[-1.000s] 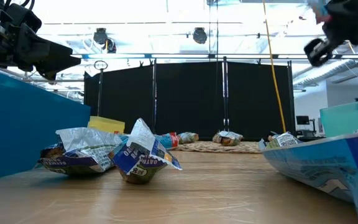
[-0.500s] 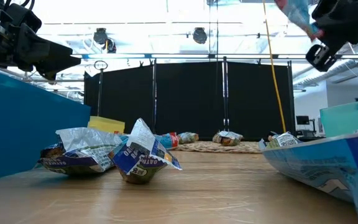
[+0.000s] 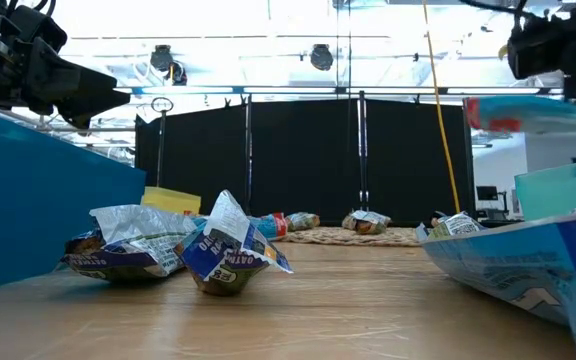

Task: Pick and place Granola Bars by type
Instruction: Put the red granola bar into the light blue bin

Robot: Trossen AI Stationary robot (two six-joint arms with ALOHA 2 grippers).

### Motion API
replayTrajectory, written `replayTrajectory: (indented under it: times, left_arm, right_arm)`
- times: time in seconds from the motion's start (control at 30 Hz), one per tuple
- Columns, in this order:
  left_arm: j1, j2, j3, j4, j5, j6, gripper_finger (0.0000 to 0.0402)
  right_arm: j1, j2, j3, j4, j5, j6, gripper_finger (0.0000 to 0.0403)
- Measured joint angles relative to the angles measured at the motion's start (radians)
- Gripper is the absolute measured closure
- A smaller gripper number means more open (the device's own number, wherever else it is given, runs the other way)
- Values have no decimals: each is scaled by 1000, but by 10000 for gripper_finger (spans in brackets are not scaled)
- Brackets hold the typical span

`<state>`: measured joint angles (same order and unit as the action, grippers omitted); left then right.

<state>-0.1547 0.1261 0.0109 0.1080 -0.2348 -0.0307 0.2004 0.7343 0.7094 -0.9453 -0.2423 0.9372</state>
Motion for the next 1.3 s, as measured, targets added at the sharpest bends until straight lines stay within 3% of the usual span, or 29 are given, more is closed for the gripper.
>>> replayTrajectory:
  times: [0.13,0.37,0.57,0.77,0.93,1.13,1.3]
  left_arm:
    - [0,0,0,0,0,0,192]
    - [0,0,0,0,0,0,192]
    - [0,0,0,0,0,0,192]
    - [0,0,0,-1,0,0,192]
    - [0,0,0,0,0,0,192]
    - [0,0,0,0,0,0,192]
    - [0,0,0,0,0,0,192]
  right_arm:
    - [105,63,0,-43,-27,185,403]
    - [290,124,0,34,-90,494,403]
    - [410,169,0,137,-52,676,403]
    - [494,227,0,157,-79,855,403]
    - [545,277,0,178,-79,922,403]
    - [561,334,0,186,-68,881,403]
    - [561,367,0,186,37,792,403]
